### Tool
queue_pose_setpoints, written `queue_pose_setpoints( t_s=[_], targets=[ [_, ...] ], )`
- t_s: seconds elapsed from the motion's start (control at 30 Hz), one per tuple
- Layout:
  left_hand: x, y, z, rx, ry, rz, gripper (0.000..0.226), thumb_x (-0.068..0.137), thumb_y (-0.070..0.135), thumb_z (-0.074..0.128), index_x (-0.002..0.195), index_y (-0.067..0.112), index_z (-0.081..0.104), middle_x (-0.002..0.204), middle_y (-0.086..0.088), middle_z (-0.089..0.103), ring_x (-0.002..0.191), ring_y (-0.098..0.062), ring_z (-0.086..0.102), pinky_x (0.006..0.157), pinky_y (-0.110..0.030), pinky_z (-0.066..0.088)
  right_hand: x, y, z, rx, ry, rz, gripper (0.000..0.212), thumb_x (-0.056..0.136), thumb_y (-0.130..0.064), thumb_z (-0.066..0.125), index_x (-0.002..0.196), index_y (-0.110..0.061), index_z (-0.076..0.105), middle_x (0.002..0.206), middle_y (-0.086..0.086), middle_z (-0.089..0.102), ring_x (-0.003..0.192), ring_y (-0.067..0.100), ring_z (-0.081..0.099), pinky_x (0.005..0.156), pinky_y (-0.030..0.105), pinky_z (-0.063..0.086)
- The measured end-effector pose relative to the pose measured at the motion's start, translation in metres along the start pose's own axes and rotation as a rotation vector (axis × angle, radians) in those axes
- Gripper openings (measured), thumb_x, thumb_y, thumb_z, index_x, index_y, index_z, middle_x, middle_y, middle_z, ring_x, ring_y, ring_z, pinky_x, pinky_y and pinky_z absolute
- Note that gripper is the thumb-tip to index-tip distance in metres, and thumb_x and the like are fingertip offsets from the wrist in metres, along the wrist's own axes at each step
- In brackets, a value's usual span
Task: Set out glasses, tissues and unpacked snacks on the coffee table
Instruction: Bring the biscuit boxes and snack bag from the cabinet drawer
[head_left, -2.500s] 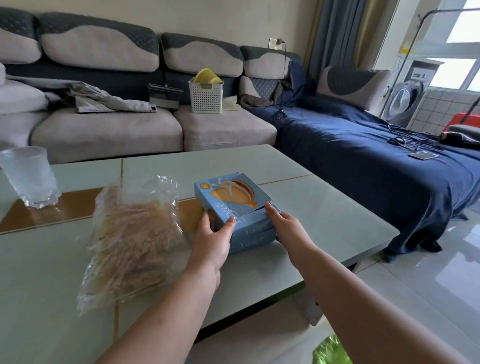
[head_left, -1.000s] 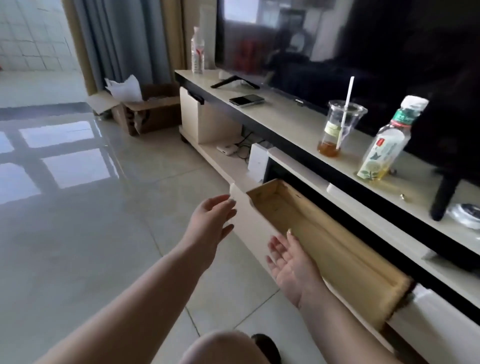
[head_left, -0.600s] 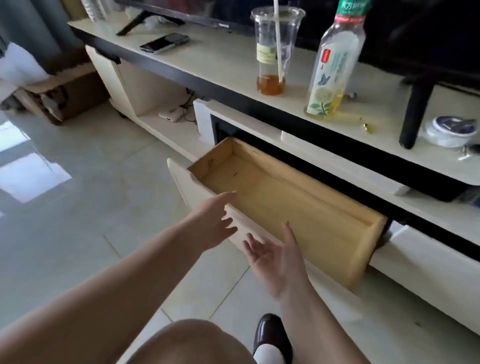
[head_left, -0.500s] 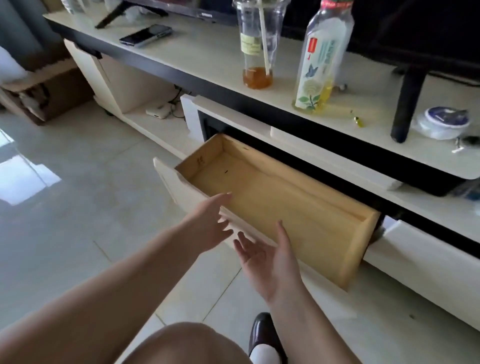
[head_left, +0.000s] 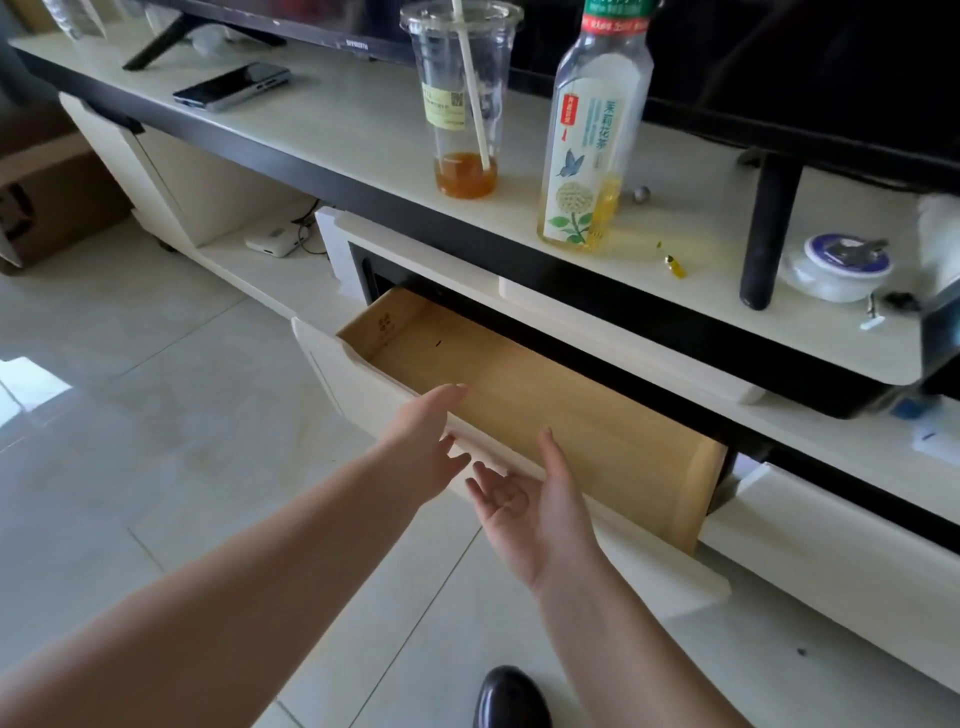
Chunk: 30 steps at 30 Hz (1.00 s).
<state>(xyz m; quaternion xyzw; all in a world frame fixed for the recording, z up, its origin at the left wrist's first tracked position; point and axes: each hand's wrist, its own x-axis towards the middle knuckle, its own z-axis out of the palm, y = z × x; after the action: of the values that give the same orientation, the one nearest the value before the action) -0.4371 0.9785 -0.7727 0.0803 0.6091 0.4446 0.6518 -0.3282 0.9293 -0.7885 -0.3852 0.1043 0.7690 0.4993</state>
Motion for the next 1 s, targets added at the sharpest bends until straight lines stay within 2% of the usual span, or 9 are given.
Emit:
queue_pose_setpoints(
  t_s=[0.1, 0.23, 0.4, 0.47, 0.63, 0.73, 0.8, 0.9, 1.0],
  targets=[
    [0.005, 0.003, 0.01, 0.033, -0.006, 0.008, 0.049, 0.083, 0.025, 0.067, 0.13, 0.019, 0.053, 0.144, -0.004, 0.039, 0.131, -0.022, 0.042, 0.105, -0.043, 0.039, 0.006, -0.009, 0.003, -0.034, 0.012, -0.013, 0.068, 0.086, -0.044, 0.062, 0.128, 0.005, 0.042, 0.114, 0.019, 0.051, 0.103, 0.024, 0.057, 0.103, 0.039, 0.043],
    [0.013, 0.007, 0.022, 0.065, -0.019, 0.021, 0.044, 0.083, 0.022, 0.067, 0.124, 0.017, 0.055, 0.136, -0.003, 0.045, 0.127, -0.019, 0.045, 0.102, -0.043, 0.041, 0.016, -0.023, 0.009, -0.068, 0.044, -0.06, 0.073, 0.087, -0.041, 0.062, 0.136, 0.004, 0.033, 0.124, 0.024, 0.052, 0.106, 0.026, 0.057, 0.103, 0.042, 0.043],
    [0.024, 0.011, 0.039, 0.027, -0.043, 0.02, 0.019, 0.082, 0.016, 0.065, 0.101, 0.015, 0.059, 0.122, -0.004, 0.049, 0.121, -0.019, 0.048, 0.1, -0.043, 0.044, 0.03, -0.04, 0.014, -0.104, 0.048, -0.101, 0.077, 0.086, -0.042, 0.062, 0.139, 0.003, 0.03, 0.124, 0.022, 0.051, 0.108, 0.026, 0.058, 0.101, 0.041, 0.045],
    [0.028, 0.013, 0.045, 0.0, -0.043, 0.02, 0.018, 0.081, 0.014, 0.065, 0.098, 0.015, 0.057, 0.118, -0.004, 0.048, 0.121, -0.019, 0.048, 0.099, -0.045, 0.045, 0.035, -0.046, 0.015, -0.103, 0.04, -0.107, 0.077, 0.087, -0.042, 0.062, 0.14, 0.003, 0.03, 0.128, 0.022, 0.05, 0.109, 0.026, 0.058, 0.101, 0.041, 0.045],
    [0.044, 0.017, 0.054, -0.069, -0.101, 0.012, 0.031, 0.083, 0.011, 0.064, 0.112, 0.015, 0.054, 0.121, -0.002, 0.049, 0.125, -0.02, 0.046, 0.102, -0.045, 0.044, 0.048, -0.058, 0.019, -0.121, 0.048, -0.159, 0.072, 0.089, -0.039, 0.06, 0.142, 0.0, 0.029, 0.132, 0.021, 0.048, 0.111, 0.025, 0.058, 0.089, 0.038, 0.05],
    [0.059, 0.018, 0.054, -0.108, -0.148, -0.011, 0.015, 0.085, 0.013, 0.064, 0.094, 0.019, 0.054, 0.107, 0.003, 0.052, 0.126, -0.02, 0.047, 0.102, -0.044, 0.044, 0.055, -0.062, 0.018, -0.126, 0.047, -0.182, 0.057, 0.091, -0.037, 0.058, 0.131, -0.002, 0.04, 0.124, 0.019, 0.055, 0.107, 0.024, 0.062, 0.091, 0.038, 0.051],
    [0.066, 0.02, 0.054, -0.122, -0.189, -0.028, 0.013, 0.085, 0.015, 0.064, 0.089, 0.021, 0.054, 0.112, 0.004, 0.049, 0.128, -0.021, 0.045, 0.103, -0.045, 0.043, 0.058, -0.064, 0.018, -0.133, 0.046, -0.191, 0.045, 0.091, -0.037, 0.057, 0.119, -0.002, 0.046, 0.117, 0.018, 0.059, 0.101, 0.023, 0.065, 0.088, 0.037, 0.052],
    [0.074, 0.024, 0.053, -0.126, -0.226, -0.047, 0.013, 0.084, 0.016, 0.065, 0.091, 0.021, 0.055, 0.123, 0.002, 0.045, 0.127, -0.022, 0.046, 0.101, -0.045, 0.045, 0.063, -0.065, 0.023, -0.123, 0.077, -0.211, 0.042, 0.091, -0.036, 0.057, 0.11, 0.001, 0.05, 0.118, 0.017, 0.059, 0.103, 0.022, 0.064, 0.09, 0.037, 0.051],
    [0.074, 0.032, 0.057, -0.105, -0.254, -0.063, 0.016, 0.083, 0.016, 0.067, 0.096, 0.019, 0.058, 0.136, -0.001, 0.044, 0.126, -0.023, 0.048, 0.101, -0.044, 0.045, 0.067, -0.066, 0.029, -0.097, 0.098, -0.237, 0.052, 0.09, -0.034, 0.058, 0.125, 0.002, 0.045, 0.126, 0.017, 0.054, 0.108, 0.024, 0.062, 0.095, 0.039, 0.049]
  ],
)
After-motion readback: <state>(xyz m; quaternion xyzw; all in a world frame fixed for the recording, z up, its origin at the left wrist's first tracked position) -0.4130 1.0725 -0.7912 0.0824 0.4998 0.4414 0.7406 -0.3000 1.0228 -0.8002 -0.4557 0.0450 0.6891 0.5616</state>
